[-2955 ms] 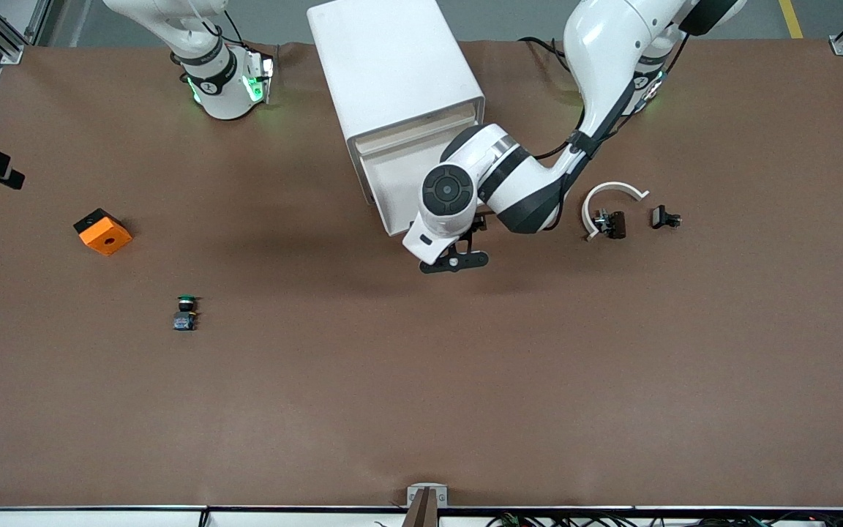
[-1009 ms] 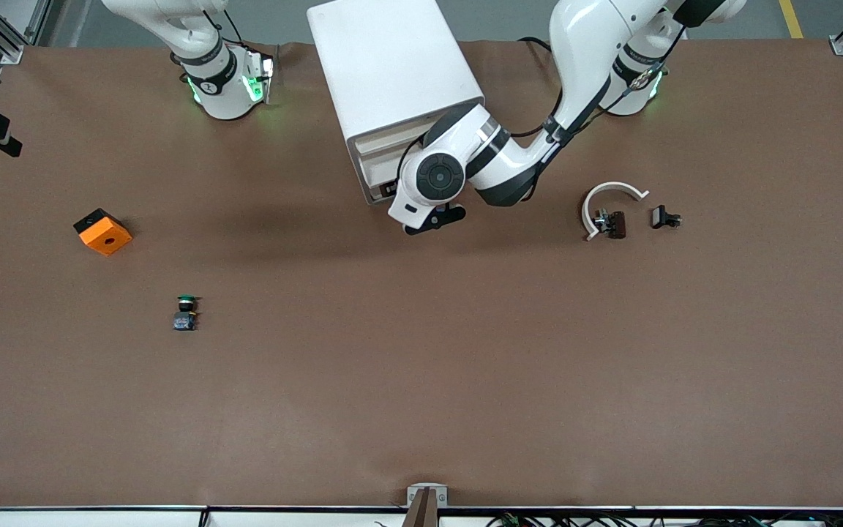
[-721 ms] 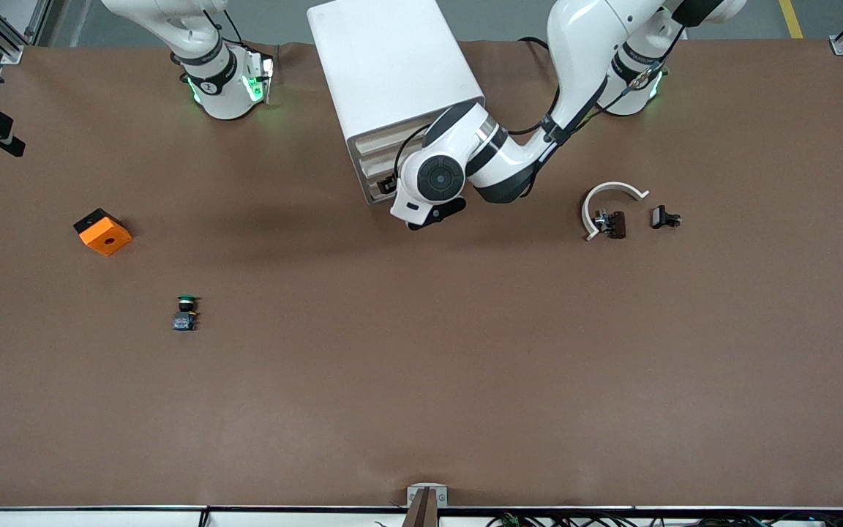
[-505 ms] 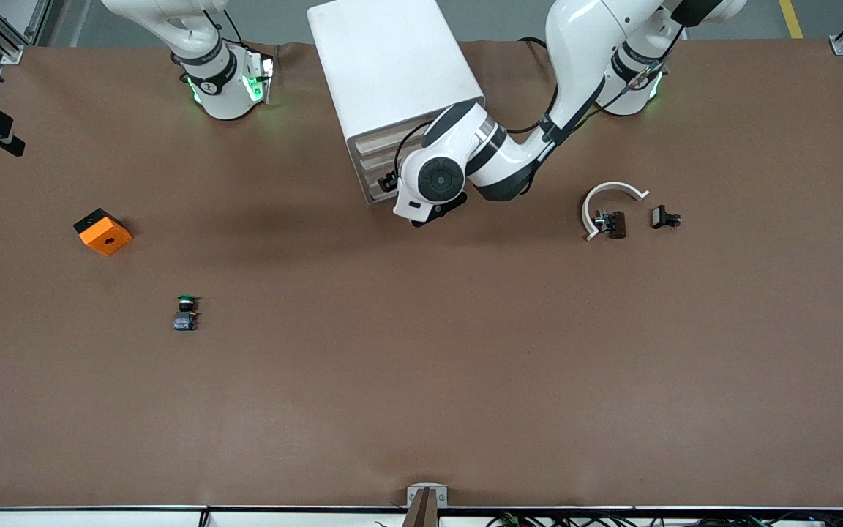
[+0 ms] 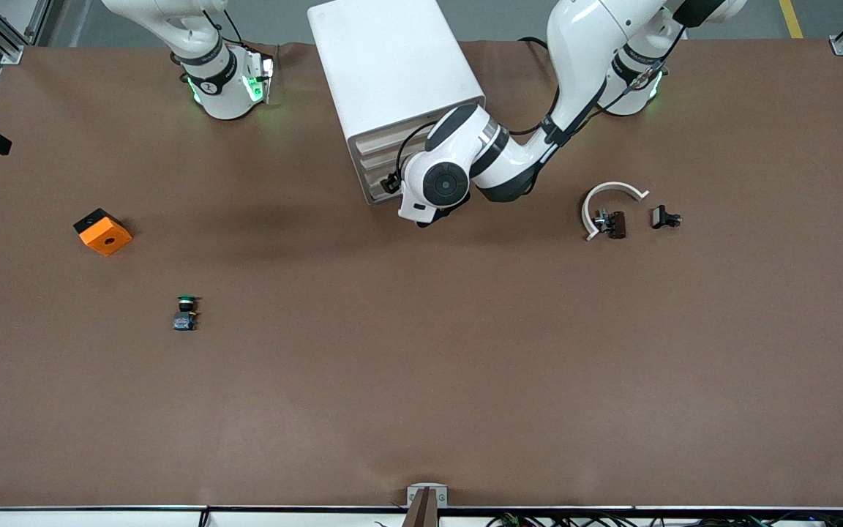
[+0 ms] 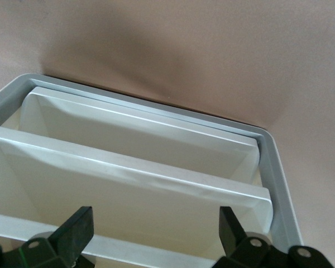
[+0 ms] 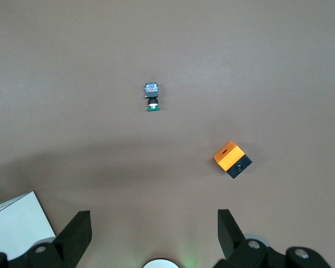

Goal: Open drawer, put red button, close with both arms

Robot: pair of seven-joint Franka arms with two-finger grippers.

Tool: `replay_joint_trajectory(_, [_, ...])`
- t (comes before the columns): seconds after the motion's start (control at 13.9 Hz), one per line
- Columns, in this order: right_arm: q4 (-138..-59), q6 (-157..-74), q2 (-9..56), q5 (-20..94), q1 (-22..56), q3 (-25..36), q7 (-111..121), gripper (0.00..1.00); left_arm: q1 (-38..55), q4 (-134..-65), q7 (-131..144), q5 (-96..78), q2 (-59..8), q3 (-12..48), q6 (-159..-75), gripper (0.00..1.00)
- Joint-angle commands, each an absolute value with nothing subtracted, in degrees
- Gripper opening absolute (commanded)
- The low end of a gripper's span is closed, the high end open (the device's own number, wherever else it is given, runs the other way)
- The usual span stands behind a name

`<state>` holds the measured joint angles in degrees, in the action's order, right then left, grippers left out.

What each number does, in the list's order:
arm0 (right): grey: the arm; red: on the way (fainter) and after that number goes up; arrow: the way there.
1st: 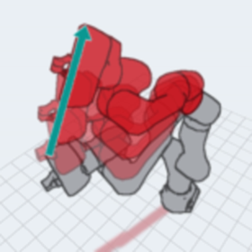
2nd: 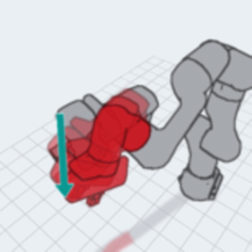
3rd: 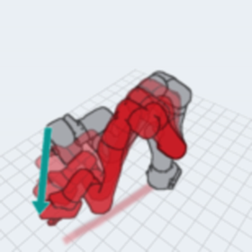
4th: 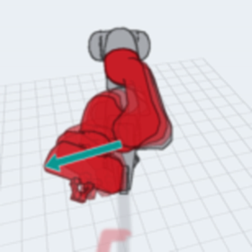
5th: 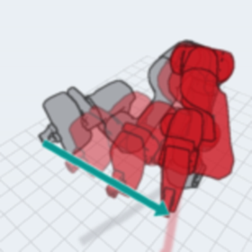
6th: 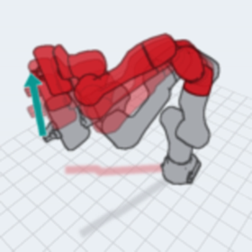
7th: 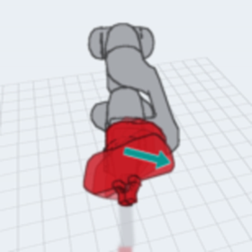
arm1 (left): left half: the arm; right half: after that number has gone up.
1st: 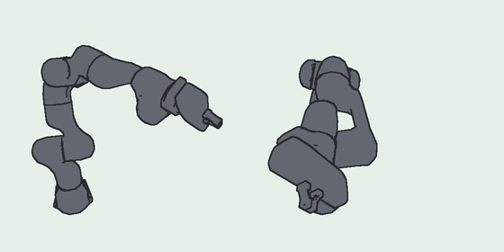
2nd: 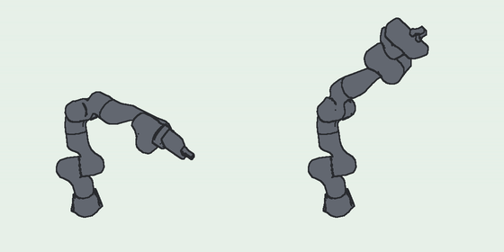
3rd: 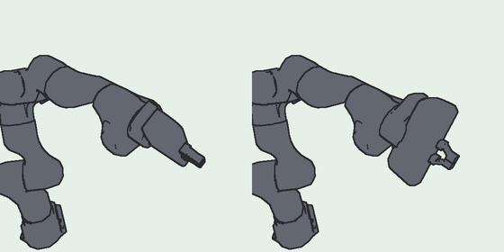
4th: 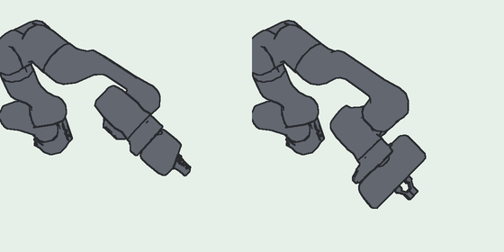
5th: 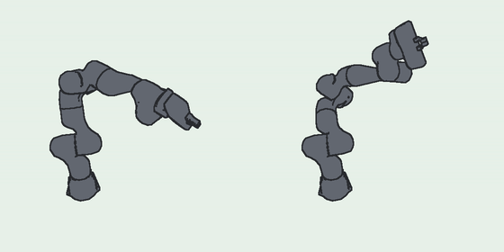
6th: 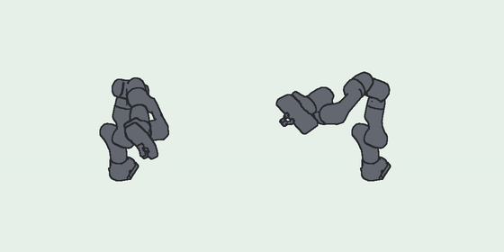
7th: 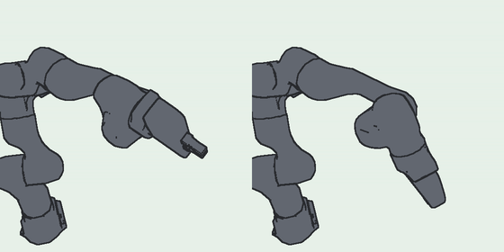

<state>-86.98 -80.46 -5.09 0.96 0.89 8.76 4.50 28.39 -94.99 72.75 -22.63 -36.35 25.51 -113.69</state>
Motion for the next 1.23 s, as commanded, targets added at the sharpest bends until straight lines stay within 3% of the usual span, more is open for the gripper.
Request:
replay_joint_trajectory(0.0, [-87.8, -80.8, -6.2, 1.1, 0.6, 8.5, 4.1, 1.0, 27.9, -95.3, 72.5, -23.0, -35.4, 25.3, -114.0, 1.0])
replay_joint_trajectory(0.58, [-87.9, -80.3, -6.2, 1.1, 0.6, 8.4, 2.9, 1.0, 20.2, -90.9, 60.1, -11.6, -33.2, 23.2, -112.8, 1.0])
replay_joint_trajectory(0.94, [-88.0, -80.0, -6.2, 2.6, 0.4, 8.4, 0.9, 1.0, 12.7, -84.0, 43.9, -0.9, -32.2, 23.2, -103.5, 1.0])
replay_joint_trajectory(1.15, [-87.9, -79.9, -6.2, 3.0, 0.4, 8.5, 0.2, 1.0, 12.3, -84.2, 42.9, 9.3, -29.0, 23.2, -97.7, 1.0])
